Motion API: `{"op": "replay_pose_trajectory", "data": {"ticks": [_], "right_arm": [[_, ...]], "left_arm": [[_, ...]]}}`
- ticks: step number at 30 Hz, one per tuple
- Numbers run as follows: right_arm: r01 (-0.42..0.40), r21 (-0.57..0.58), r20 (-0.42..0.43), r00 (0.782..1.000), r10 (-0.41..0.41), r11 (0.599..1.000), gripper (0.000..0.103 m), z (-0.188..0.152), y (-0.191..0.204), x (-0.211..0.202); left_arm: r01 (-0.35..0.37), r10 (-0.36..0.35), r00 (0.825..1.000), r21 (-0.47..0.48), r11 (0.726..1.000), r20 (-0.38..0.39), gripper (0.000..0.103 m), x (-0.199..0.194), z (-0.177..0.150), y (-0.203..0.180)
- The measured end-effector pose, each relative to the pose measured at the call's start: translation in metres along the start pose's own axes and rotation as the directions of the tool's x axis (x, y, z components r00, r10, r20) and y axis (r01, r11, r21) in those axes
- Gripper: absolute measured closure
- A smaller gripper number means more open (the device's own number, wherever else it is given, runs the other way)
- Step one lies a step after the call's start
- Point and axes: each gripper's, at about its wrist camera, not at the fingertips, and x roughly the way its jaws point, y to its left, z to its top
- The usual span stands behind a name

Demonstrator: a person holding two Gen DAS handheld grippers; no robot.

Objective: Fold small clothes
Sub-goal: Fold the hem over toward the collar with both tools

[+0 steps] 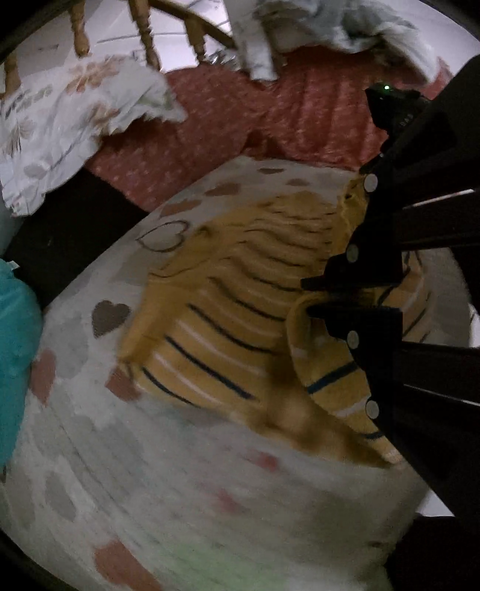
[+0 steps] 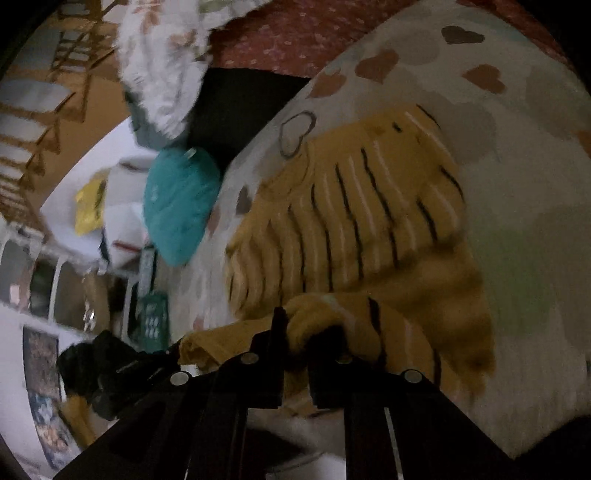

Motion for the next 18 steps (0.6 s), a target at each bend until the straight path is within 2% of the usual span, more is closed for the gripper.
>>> {"op": "replay_pose_trajectory", "data": {"ticks": [4,7,11,12,13,14,15,16,18], "right_arm": [[0.052,0.022,0.018,0.998,-0.053,0.998,0.092,0.05,-0.005,0.046],[0.043,0.087,0.014,0.999,-0.044,0.995,0.092,0.08,-0.018,0.073],[-0.005,0.218,0.012,1.0,0.002,0.976,0.086,0.103,-0.043,0.097],[-0.016,0.242,0.017,1.0,0.013,0.97,0.073,0.106,-0.046,0.099],[-0.04,0.27,0.038,0.999,0.031,0.962,0.058,0.109,-0.051,0.1],[-0.054,0.281,0.053,0.998,0.04,0.958,0.051,0.111,-0.053,0.1],[-0.068,0.291,0.074,0.996,0.048,0.954,0.043,0.115,-0.054,0.098],[-0.073,0.296,0.088,0.995,0.049,0.952,0.039,0.118,-0.054,0.097],[-0.059,0.292,0.105,0.994,0.03,0.955,0.037,0.126,-0.051,0.093]], "left_arm": [[-0.082,0.082,0.997,0.021,0.996,0.008,0.097,0.04,0.044,-0.014],[-0.128,0.128,0.992,0.011,0.992,0.003,0.097,0.062,0.069,-0.014],[-0.112,0.112,0.994,-0.038,0.993,0.004,0.094,0.07,0.092,-0.008],[-0.098,0.099,0.995,-0.043,0.994,0.01,0.092,0.068,0.095,-0.007],[-0.081,0.082,0.996,-0.046,0.996,0.02,0.085,0.064,0.098,-0.007],[-0.07,0.072,0.997,-0.047,0.996,0.038,0.08,0.058,0.101,-0.006],[-0.068,0.072,0.995,-0.052,0.996,0.064,0.07,0.049,0.104,-0.004],[-0.067,0.071,0.994,-0.059,0.996,0.085,0.066,0.042,0.106,-0.002],[-0.058,0.066,0.992,-0.076,0.995,0.108,0.065,0.028,0.11,0.005]]}}
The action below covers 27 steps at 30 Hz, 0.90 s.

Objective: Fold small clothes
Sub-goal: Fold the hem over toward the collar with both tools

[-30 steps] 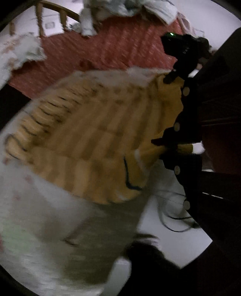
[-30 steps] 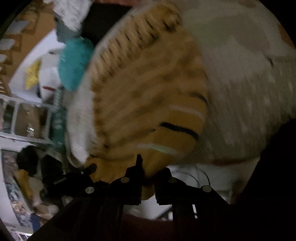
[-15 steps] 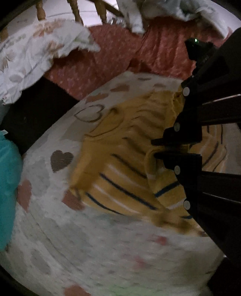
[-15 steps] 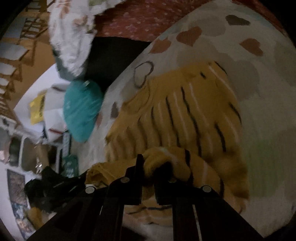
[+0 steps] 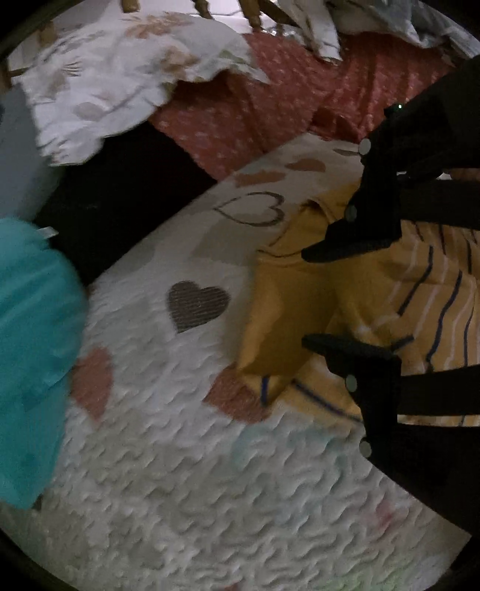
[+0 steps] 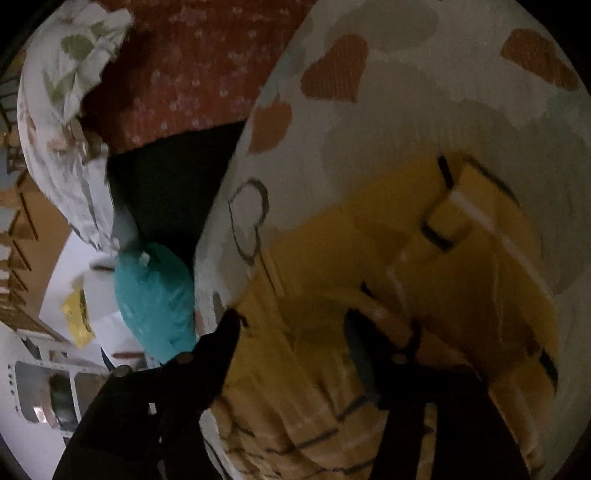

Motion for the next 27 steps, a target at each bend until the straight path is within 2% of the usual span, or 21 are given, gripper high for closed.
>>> {"op": "replay_pose_trajectory", "data": {"ticks": [3,5,9,12,14,15,16,21,27], "right_arm": [[-0.004,-0.027,0.01,1.0,0.004,1.0,0.036,0.0,0.012,-0.01],[0.021,-0.103,0.012,1.0,-0.02,0.994,0.036,-0.009,0.027,-0.016],[0.119,-0.318,-0.021,0.991,-0.132,0.941,0.036,-0.045,0.063,-0.012],[0.12,-0.435,-0.076,0.983,-0.169,0.893,0.036,-0.081,0.086,0.008],[0.099,-0.51,-0.133,0.972,-0.192,0.855,0.045,-0.108,0.105,0.03],[0.089,-0.546,-0.158,0.966,-0.207,0.833,0.057,-0.122,0.114,0.043],[0.083,-0.574,-0.176,0.959,-0.222,0.815,0.065,-0.133,0.121,0.053],[0.111,-0.681,-0.205,0.92,-0.335,0.724,0.072,-0.18,0.148,0.123],[0.118,-0.705,-0.212,0.906,-0.367,0.699,0.07,-0.2,0.176,0.194]], "left_arm": [[-0.01,0.01,1.0,0.009,1.0,0.021,0.063,-0.018,-0.003,0.011],[-0.047,0.046,0.998,0.025,0.999,0.045,0.06,-0.027,-0.012,0.018],[-0.121,0.119,0.99,0.033,0.992,0.071,0.059,-0.032,-0.044,0.042],[-0.167,0.161,0.983,0.065,0.984,0.088,0.059,-0.03,-0.066,0.056],[-0.194,0.186,0.977,0.082,0.977,0.105,0.059,-0.028,-0.075,0.062],[-0.198,0.188,0.976,0.087,0.976,0.11,0.059,-0.029,-0.077,0.066],[-0.191,0.181,0.977,0.092,0.977,0.108,0.059,-0.029,-0.078,0.069],[-0.156,0.154,0.988,0.134,0.979,0.02,0.059,-0.019,-0.084,0.079],[-0.122,0.146,0.981,0.18,0.976,-0.129,0.059,-0.003,-0.098,0.083]]}}
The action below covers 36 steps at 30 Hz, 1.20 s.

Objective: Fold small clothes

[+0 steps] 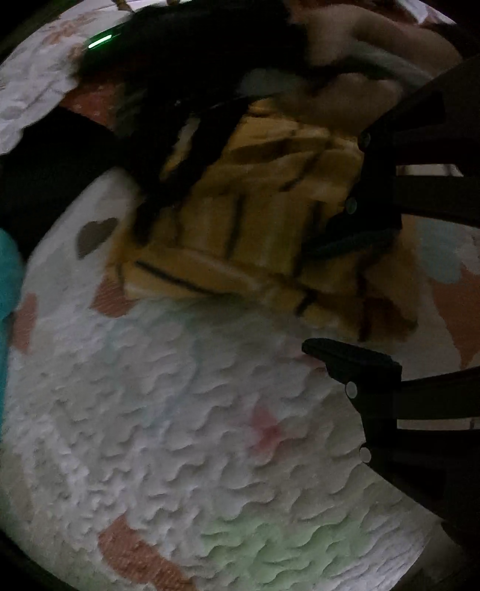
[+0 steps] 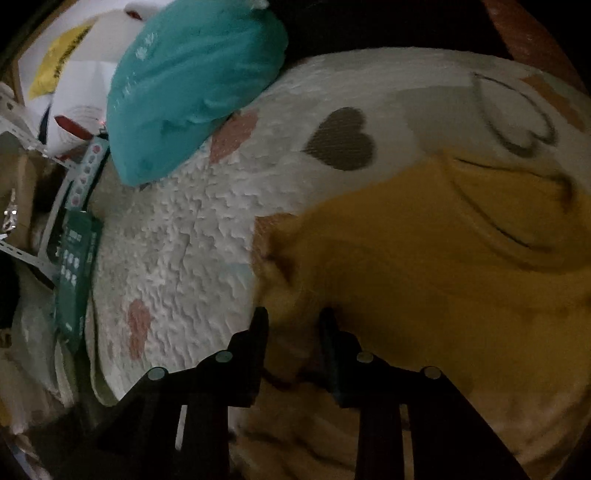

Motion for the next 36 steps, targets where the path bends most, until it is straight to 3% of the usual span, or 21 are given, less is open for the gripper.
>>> {"op": "replay_pose_trajectory", "data": {"ticks": [6,8,9,11,13,15,20,22,24,27,31,33,36], "right_arm": [[0.029,0.023,-0.01,1.0,-0.029,0.999,0.066,0.014,0.008,0.019],[0.004,0.034,-0.006,1.0,-0.004,0.999,0.066,0.014,0.005,0.01],[-0.013,0.036,-0.002,1.0,0.013,0.999,0.066,0.013,0.002,0.003],[-0.039,0.033,0.028,0.999,0.038,0.999,0.065,0.012,-0.008,-0.02],[0.002,0.031,0.075,0.997,-0.005,1.0,0.059,0.008,-0.03,-0.048],[0.06,0.053,0.099,0.993,-0.065,0.997,0.057,0.003,-0.061,-0.069],[0.205,0.192,0.054,0.974,-0.219,0.96,0.057,-0.019,-0.166,-0.103],[0.25,0.229,0.066,0.96,-0.271,0.941,0.069,-0.024,-0.201,-0.119],[0.348,0.284,0.082,0.92,-0.384,0.894,0.066,-0.024,-0.222,-0.135],[0.319,0.392,0.131,0.909,-0.395,0.863,0.065,-0.028,-0.243,-0.158],[0.397,0.395,0.146,0.863,-0.483,0.829,0.053,-0.04,-0.242,-0.179],[0.39,0.394,0.144,0.868,-0.475,0.832,0.053,-0.052,-0.239,-0.187],[0.309,0.363,0.165,0.907,-0.387,0.879,0.053,-0.066,-0.214,-0.195]], "left_arm": [[-0.035,0.038,0.998,0.055,0.998,-0.051,0.058,0.004,-0.01,-0.001],[-0.079,0.084,0.995,0.102,0.992,-0.052,0.07,0.004,-0.014,-0.006],[-0.096,0.103,0.993,0.116,0.989,-0.055,0.093,0.007,-0.015,-0.009],[-0.124,0.131,0.99,0.119,0.985,-0.056,0.097,0.008,-0.015,-0.009],[-0.144,0.15,0.987,0.098,0.985,-0.056,0.103,0.008,-0.013,-0.004],[-0.214,0.218,0.975,0.099,0.972,-0.033,0.103,0.007,-0.013,-0.001],[-0.213,0.217,0.976,0.088,0.973,-0.035,0.103,0.008,-0.012,-0.002],[-0.227,0.231,0.972,0.099,0.969,-0.033,0.103,0.01,-0.012,-0.007],[-0.241,0.246,0.969,0.107,0.965,-0.033,0.103,0.015,-0.005,-0.011],[-0.245,0.25,0.967,0.108,0.963,-0.036,0.103,0.018,-0.003,-0.017],[-0.215,0.219,0.975,0.066,0.974,-0.048,0.103,0.017,0.003,-0.011],[-0.185,0.186,0.982,0.019,0.983,-0.045,0.103,0.012,0.007,-0.002],[-0.162,0.161,0.986,-0.036,0.986,-0.032,0.102,0.003,0.009,0.012]]}}
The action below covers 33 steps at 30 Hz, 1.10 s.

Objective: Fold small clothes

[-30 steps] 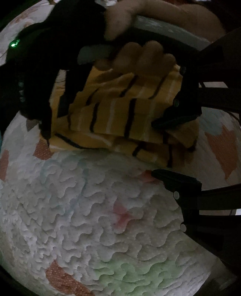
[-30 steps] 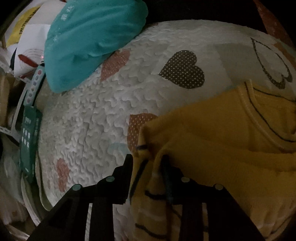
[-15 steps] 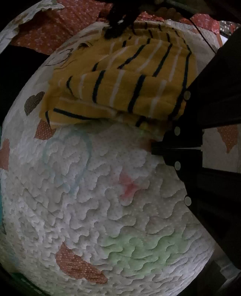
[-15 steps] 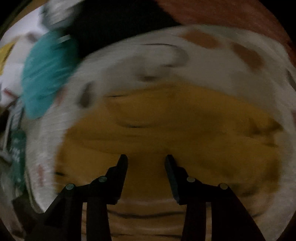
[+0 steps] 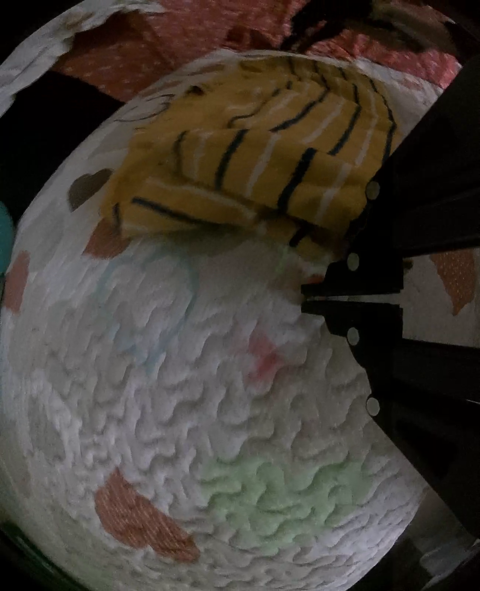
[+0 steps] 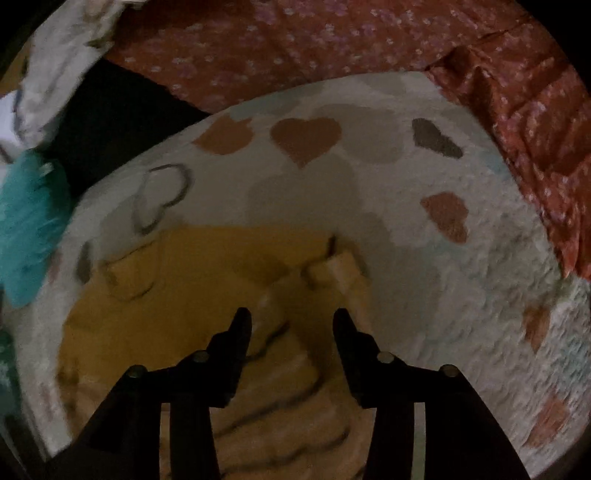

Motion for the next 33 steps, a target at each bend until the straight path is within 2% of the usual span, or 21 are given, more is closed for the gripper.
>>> {"op": "replay_pose_trajectory", "data": {"ticks": [2,5,7,9,12,13,14,15,16,18,19,21,24,27,29,33], "right_arm": [[-0.103,-0.039,-0.034,0.994,0.101,0.994,0.053,-0.014,0.025,-0.009],[-0.253,-0.137,-0.137,0.962,0.235,0.958,0.053,-0.036,0.086,-0.006],[-0.328,-0.195,-0.219,0.933,0.285,0.924,0.053,-0.054,0.129,0.001],[-0.378,-0.234,-0.293,0.906,0.306,0.896,0.053,-0.074,0.168,0.012],[-0.386,-0.262,-0.326,0.898,0.295,0.884,0.053,-0.096,0.2,0.022],[-0.385,-0.256,-0.332,0.896,0.294,0.887,0.053,-0.098,0.206,0.026],[-0.378,-0.243,-0.332,0.898,0.29,0.893,0.053,-0.099,0.211,0.03],[-0.369,-0.233,-0.329,0.901,0.285,0.9,0.053,-0.099,0.214,0.031],[-0.356,-0.231,-0.322,0.906,0.274,0.906,0.053,-0.098,0.219,0.032],[-0.318,-0.252,-0.306,0.922,0.236,0.914,0.052,-0.09,0.229,0.035],[-0.294,-0.27,-0.295,0.932,0.212,0.917,0.047,-0.088,0.234,0.037],[-0.244,-0.303,-0.263,0.951,0.165,0.921,0.04,-0.085,0.246,0.038],[-0.18,-0.351,-0.242,0.965,0.096,0.919,0.027,-0.078,0.265,0.051],[-0.143,-0.394,-0.263,0.964,0.037,0.908,0.026,-0.084,0.286,0.071],[-0.11,-0.444,-0.281,0.959,-0.022,0.889,0.026,-0.094,0.302,0.089],[-0.011,-0.55,-0.232,0.962,-0.141,0.835,0.012,-0.116,0.322,0.112]], "left_arm": [[0.056,-0.056,0.998,-0.023,0.998,-0.015,0.1,-0.002,-0.003,0.005],[0.14,-0.141,0.989,-0.016,0.99,-0.038,0.096,-0.005,-0.017,0.005],[0.148,-0.146,0.989,0.042,0.988,-0.032,0.081,-0.008,-0.029,-0.004],[0.143,-0.141,0.99,0.109,0.984,-0.021,0.072,-0.009,-0.036,-0.014],[0.066,-0.065,0.998,0.186,0.98,-0.013,0.071,0.002,-0.041,-0.026],[0.045,-0.041,0.999,0.191,0.981,-0.027,0.083,0.009,-0.039,-0.027],[0.013,-0.007,1.0,0.195,0.981,-0.028,0.089,0.013,-0.037,-0.024],[0.032,-0.026,0.999,0.188,0.982,-0.032,0.092,0.012,-0.034,-0.021],[0.047,-0.041,0.998,0.162,0.986,-0.038,0.103,0.012,-0.031,-0.018],[-0.025,0.025,1.0,0.103,0.994,0.005,0.103,0.006,-0.022,-0.006],[-0.028,0.027,1.0,0.075,0.997,0.016,0.103,0.003,-0.018,-0.001],[0.04,-0.039,0.999,-0.007,0.999,0.012,0.103,-0.004,-0.011,0.012],[0.099,-0.097,0.995,-0.053,0.994,0.025,0.103,-0.014,-0.007,0.021],[0.152,-0.15,0.988,-0.082,0.985,0.03,0.103,-0.023,-0.006,0.035],[0.158,-0.154,0.987,-0.115,0.981,0.042,0.102,-0.028,-0.005,0.043],[0.172,-0.161,0.985,-0.195,0.966,0.069,0.101,-0.034,-0.003,0.071]]}}
